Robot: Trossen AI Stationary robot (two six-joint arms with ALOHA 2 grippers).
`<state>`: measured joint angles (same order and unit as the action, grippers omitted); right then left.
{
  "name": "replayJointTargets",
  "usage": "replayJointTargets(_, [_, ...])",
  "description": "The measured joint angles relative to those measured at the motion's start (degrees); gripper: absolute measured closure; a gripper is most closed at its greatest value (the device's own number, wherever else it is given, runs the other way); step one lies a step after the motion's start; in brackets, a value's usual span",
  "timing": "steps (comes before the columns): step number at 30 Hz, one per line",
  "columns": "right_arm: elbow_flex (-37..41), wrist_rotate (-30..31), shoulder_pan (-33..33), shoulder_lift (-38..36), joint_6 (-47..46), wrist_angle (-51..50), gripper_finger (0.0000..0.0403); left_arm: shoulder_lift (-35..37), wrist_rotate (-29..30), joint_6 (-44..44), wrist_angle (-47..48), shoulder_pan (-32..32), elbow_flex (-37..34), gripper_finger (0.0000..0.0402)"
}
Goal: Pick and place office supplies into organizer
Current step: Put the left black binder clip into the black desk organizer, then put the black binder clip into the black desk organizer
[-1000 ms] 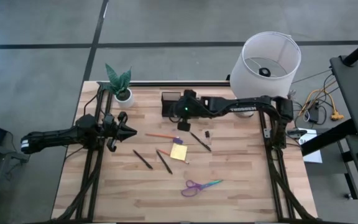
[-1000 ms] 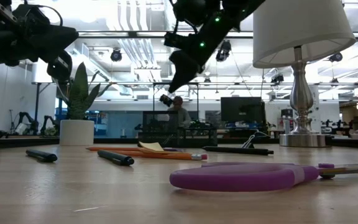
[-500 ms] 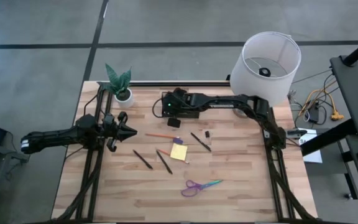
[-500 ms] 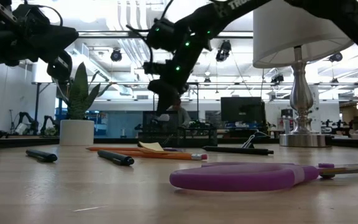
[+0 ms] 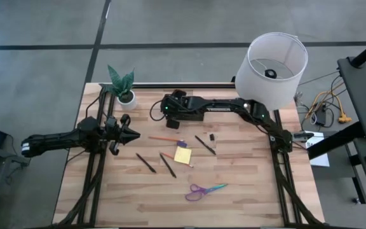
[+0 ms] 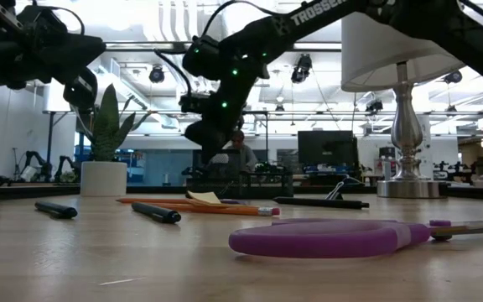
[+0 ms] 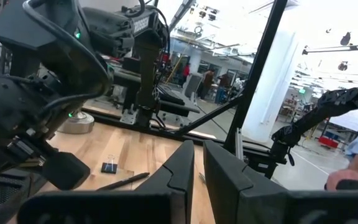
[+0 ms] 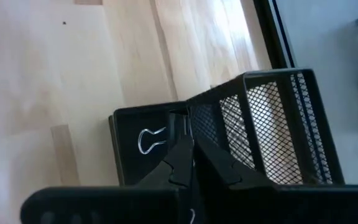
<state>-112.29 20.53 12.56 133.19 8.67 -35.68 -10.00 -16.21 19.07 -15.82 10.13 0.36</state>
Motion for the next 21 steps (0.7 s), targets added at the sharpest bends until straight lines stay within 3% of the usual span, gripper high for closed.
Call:
replayJointTargets(5, [0.0,-2.67,0.2,-0.04,-1.8,-2.03,0.0376,-0.08,-0.01,-0.02,-0.06,-0.01,0.01,0.0382])
replayJointTargets(11, [0.02,-3.87,0.21,-0.18,-4.11,-4.54,0.0327,0.0,-0.01,-0.01,0.11,-0.01,0.01,0.0382])
replayJointTargets(21, [0.34,-5.7,-1.58,-3.29,-1.41,-16.2,0.0264,0.0,0.0,-0.02,0.07,-0.02,0.0,0.0382])
